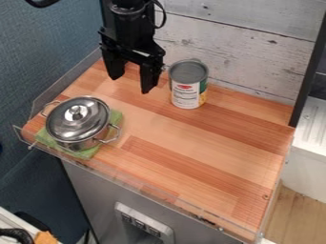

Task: Opened the lid of the silver pan and placed it on the table

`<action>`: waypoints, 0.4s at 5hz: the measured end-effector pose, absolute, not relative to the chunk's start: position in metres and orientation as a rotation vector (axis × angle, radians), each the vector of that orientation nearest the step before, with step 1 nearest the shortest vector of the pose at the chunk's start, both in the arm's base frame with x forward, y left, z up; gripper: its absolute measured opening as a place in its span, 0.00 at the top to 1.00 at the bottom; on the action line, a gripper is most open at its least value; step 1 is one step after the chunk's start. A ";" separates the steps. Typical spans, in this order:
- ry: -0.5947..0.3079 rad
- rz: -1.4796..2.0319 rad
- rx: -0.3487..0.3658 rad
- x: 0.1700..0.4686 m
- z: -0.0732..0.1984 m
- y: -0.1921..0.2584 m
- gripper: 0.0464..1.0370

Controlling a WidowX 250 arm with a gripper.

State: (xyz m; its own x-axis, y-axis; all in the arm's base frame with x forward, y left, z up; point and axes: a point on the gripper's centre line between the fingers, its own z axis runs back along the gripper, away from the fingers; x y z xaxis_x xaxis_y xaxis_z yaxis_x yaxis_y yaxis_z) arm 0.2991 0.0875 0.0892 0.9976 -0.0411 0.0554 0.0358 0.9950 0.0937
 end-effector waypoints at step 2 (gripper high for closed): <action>-0.011 0.011 0.107 0.283 0.073 0.112 0.04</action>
